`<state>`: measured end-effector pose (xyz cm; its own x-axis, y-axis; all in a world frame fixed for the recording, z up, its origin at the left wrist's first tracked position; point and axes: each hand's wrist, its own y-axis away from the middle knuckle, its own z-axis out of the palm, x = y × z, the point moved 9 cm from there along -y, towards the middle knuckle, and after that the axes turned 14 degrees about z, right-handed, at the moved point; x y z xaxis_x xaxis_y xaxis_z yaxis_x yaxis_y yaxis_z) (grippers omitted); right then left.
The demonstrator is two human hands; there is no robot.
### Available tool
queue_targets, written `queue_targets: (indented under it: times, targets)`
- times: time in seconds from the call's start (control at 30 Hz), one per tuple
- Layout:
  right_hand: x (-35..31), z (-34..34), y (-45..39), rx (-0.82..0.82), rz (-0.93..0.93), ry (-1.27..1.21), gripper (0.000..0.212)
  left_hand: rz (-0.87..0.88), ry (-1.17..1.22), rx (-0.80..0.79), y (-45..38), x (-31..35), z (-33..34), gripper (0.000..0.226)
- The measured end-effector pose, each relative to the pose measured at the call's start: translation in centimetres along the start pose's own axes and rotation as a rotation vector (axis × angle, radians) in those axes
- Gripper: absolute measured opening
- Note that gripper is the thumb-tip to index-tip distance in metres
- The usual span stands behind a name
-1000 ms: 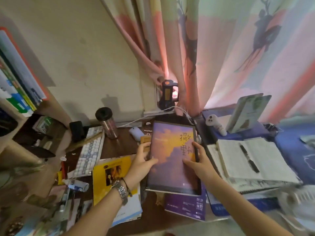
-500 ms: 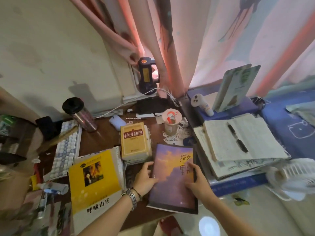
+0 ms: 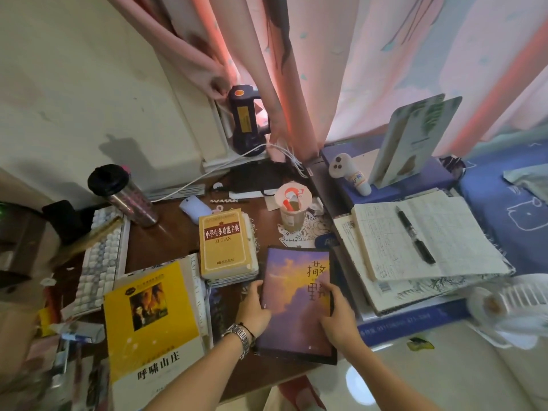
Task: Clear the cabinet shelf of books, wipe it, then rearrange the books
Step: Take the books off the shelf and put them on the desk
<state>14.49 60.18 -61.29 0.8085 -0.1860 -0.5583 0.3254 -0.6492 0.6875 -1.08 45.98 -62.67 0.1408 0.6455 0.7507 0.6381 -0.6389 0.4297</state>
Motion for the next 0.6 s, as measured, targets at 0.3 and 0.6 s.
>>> queue_targets:
  times: [0.3, 0.6]
  targets:
    - [-0.7, -0.5, -1.2, -0.064, 0.003, 0.127, 0.057, -0.016, -0.060, -0.287, -0.2, 0.7, 0.6, 0.085]
    - [-6.0, -2.0, 1.4, 0.135, -0.108, 0.744, 0.037, 0.140, -0.362, -0.388, 0.9, 3.7, -3.2, 0.044]
